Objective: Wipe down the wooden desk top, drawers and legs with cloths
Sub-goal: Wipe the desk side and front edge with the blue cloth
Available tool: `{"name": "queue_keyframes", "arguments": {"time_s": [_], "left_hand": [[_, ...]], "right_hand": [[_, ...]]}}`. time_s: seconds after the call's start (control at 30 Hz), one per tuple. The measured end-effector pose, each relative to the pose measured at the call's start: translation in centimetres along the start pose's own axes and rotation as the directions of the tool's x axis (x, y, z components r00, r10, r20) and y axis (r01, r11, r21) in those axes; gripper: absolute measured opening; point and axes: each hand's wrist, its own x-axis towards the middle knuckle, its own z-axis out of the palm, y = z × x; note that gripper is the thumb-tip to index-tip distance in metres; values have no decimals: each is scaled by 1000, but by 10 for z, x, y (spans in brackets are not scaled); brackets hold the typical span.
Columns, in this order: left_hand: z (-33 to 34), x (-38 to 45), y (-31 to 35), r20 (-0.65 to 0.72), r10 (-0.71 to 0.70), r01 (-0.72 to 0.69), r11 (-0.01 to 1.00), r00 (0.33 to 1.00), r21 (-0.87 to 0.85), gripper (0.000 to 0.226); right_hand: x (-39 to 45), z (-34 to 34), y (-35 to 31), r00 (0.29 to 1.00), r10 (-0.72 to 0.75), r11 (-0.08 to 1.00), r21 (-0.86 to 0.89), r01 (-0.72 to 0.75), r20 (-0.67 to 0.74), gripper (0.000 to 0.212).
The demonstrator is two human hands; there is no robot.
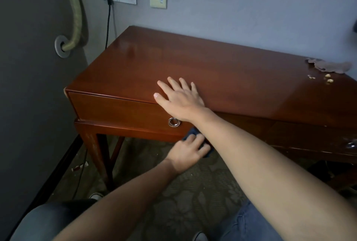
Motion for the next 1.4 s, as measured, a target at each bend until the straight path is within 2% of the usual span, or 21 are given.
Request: {"name": "queue_keyframes", "arguments": {"time_s": [0.07,0.1,0.2,0.27,0.37,0.47,0.53,0.63,0.73,0.83,0.87,0.93,1.03,1.17,1.23,1.33,1.4], "left_hand": [[-4,24,19,42,28,-25,998,999,-54,32],[-9,32,27,52,-18,21,998,999,-61,35],[-14,38,36,-20,-66,64,994,998,-90,35],[-7,26,26,-1,-63,63,998,998,-25,32],[-10,-9,-4,45,-175,173,984,984,30,34],[-26,-52,-36,58,-350,351,936,935,-18,34],[-45,-77,-53,78,-562,567,818,824,-100,41],[-71,-114,-74,-33,-801,784,592,597,-185,46],[-88,-145,-93,-110,-938,869,347,330,-354,35],[-97,-172,-107,-120,-985,853,168,125,-494,33],[-98,-179,-110,-120,-989,838,134,83,-530,35],[-100,-186,-117,-147,-988,815,118,41,-568,34],[-98,-181,-136,-116,-992,800,101,40,-592,23],[-78,-185,-155,-53,-998,760,1,-44,-650,21],[-62,-198,-156,20,-991,748,-116,-136,-653,22],[-41,-215,-164,138,-933,698,-342,-333,-629,22],[-30,-226,-174,205,-895,697,-439,-396,-567,22]], "right_hand": [[0,0,-1,1000,-2,1000,-17,2,-4,68],[0,0,-1,1000,-4,1000,-20,4,-5,69],[-2,-1,2,1000,-11,1000,-13,11,-15,69],[-2,-2,5,1000,-15,1000,-6,15,-25,69],[-2,-1,5,999,-14,1000,-20,13,-37,70],[-3,1,4,998,-7,999,-49,3,-66,68],[-3,2,4,997,-1,997,-74,-4,-72,69],[-4,3,-1,996,-4,992,-125,-7,-85,69],[-9,4,-6,975,-76,987,-153,44,-208,66],[-13,8,-33,942,-234,966,-169,197,-240,65],[-12,13,-49,933,-287,951,-181,250,-218,65],[-7,26,-85,929,-319,937,-207,281,-185,71],[0,46,-114,922,-246,952,-252,173,-298,79],[5,58,-110,872,-263,948,-278,154,-413,78],[6,62,-114,855,-249,955,-260,140,-454,79],[5,70,-120,829,-221,966,-232,113,-514,79],[7,74,-120,810,-211,970,-220,104,-547,78]]}}
